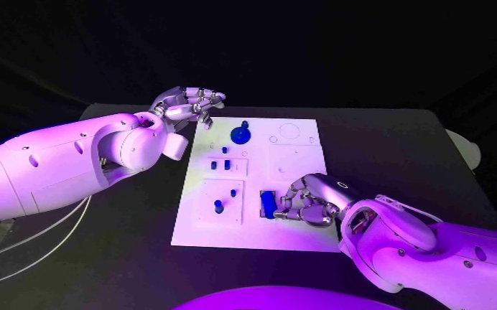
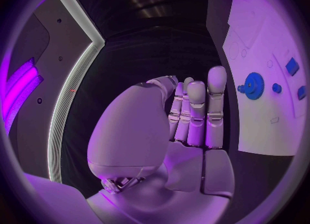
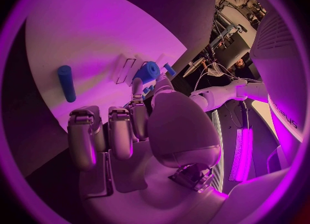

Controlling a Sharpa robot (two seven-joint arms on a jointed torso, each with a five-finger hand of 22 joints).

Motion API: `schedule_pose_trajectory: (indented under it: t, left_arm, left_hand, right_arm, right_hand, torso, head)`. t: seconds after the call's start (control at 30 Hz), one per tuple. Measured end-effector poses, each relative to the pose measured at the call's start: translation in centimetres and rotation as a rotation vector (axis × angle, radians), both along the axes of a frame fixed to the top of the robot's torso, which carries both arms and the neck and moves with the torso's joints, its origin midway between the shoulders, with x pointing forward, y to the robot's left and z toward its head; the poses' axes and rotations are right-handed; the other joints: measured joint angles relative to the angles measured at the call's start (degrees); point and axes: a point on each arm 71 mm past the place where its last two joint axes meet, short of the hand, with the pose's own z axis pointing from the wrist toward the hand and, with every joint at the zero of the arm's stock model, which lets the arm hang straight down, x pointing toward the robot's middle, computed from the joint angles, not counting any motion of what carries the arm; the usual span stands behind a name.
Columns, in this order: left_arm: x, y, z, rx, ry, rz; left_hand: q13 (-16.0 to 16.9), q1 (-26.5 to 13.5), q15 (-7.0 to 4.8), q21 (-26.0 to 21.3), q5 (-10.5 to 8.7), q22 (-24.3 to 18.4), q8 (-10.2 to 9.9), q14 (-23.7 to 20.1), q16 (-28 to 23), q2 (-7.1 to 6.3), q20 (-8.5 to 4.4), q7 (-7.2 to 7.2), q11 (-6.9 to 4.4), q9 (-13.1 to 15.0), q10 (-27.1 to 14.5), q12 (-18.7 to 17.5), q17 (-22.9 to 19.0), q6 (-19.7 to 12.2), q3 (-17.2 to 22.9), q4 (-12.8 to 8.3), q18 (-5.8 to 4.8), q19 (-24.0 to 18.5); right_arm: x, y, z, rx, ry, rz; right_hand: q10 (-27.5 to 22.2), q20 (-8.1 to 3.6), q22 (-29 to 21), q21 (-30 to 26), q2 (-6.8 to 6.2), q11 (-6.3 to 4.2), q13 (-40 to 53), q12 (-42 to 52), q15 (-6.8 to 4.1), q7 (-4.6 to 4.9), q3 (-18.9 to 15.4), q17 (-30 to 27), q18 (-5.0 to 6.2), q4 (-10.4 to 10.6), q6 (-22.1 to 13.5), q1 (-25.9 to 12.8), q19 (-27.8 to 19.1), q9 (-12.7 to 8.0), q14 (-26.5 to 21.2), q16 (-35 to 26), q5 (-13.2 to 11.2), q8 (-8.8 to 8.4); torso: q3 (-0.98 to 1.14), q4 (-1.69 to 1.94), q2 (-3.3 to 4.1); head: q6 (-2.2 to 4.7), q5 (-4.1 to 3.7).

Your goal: Assemble the parts on the task board

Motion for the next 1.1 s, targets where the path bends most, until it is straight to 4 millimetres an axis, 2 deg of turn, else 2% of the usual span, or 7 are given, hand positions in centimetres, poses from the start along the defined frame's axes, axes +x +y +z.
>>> schedule_pose_trajectory:
  t: [0.37, 0.77, 0.9, 1.1]
  left_arm:
    - [0.0, 0.0, 0.0, 0.000, 0.001, -0.001]
    - [0.0, 0.0, 0.0, 0.001, 0.002, -0.001]
    - [0.0, 0.0, 0.0, 0.001, 0.003, -0.001]
    - [0.0, 0.0, 0.0, 0.002, 0.005, -0.001]
  left_hand:
    - [0.00, 0.00, 0.00, 0.00, 0.00, 0.00, 0.00, 0.00, 0.00, 0.00, 0.00, 0.00, 0.00, 0.00, 0.00, 0.00, -0.03, 0.00, 0.02, -0.02, 0.00, 0.00]
    - [-0.01, 0.00, 0.00, 0.00, 0.00, 0.01, 0.00, 0.00, 0.00, 0.00, 0.00, 0.00, 0.00, 0.06, 0.00, 0.00, -0.11, 0.00, 0.16, -0.16, 0.00, 0.00]
    - [-0.01, 0.00, 0.00, 0.00, 0.00, 0.01, 0.00, 0.00, 0.00, 0.00, 0.00, 0.00, 0.00, 0.06, 0.00, 0.00, -0.10, 0.00, 0.16, -0.16, 0.00, 0.00]
    - [-0.01, 0.00, 0.00, 0.00, 0.00, 0.01, 0.00, 0.00, 0.00, 0.00, 0.00, 0.00, 0.00, 0.05, 0.00, 0.00, -0.10, 0.00, 0.15, -0.15, 0.00, 0.00]
  right_arm:
    - [0.7, 1.1, -0.6, -0.007, -0.002, 0.007]
    - [1.0, 1.7, -0.8, -0.012, -0.010, 0.015]
    - [1.0, 1.8, -0.9, -0.015, -0.009, 0.019]
    - [1.0, 1.7, -0.9, -0.023, -0.006, 0.025]
  right_hand:
    - [0.16, 0.00, -0.01, 0.00, 0.71, -0.15, 1.34, 0.02, 0.01, 0.00, -0.07, -0.01, 0.00, 0.07, 0.00, 0.33, 0.00, -0.17, 0.00, 0.00, 0.00, 0.00]
    - [0.16, 0.00, 0.04, 0.00, 1.23, -0.15, 2.12, 0.16, 0.00, 0.00, -0.08, -0.02, 0.00, 0.06, 0.00, 0.27, 0.00, -0.23, 0.01, 0.00, 0.19, 0.00]
    - [0.16, 0.00, 0.03, 0.00, 1.37, -0.15, 2.16, 0.33, -0.20, 0.00, -0.55, -0.02, 0.00, 0.06, 0.00, 0.44, 0.00, -0.32, 0.22, 0.00, -0.90, 0.00]
    - [0.16, 0.00, 0.03, 0.00, 0.21, -0.15, 2.17, 0.51, -0.19, 0.00, -1.84, -0.02, 0.00, -0.07, 0.00, 2.04, 0.00, -0.47, 0.23, 0.00, -3.60, 0.00]
  torso:
    - [-0.01, 0.06, 0.03]
    - [0.02, -0.03, 0.03]
    - [0.03, -0.05, 0.01]
    - [0.03, -0.05, -0.02]
  head:
    - [-0.05, -0.26]
    - [-0.23, -0.05]
    - [-0.32, -0.05]
    - [-0.40, -0.08]
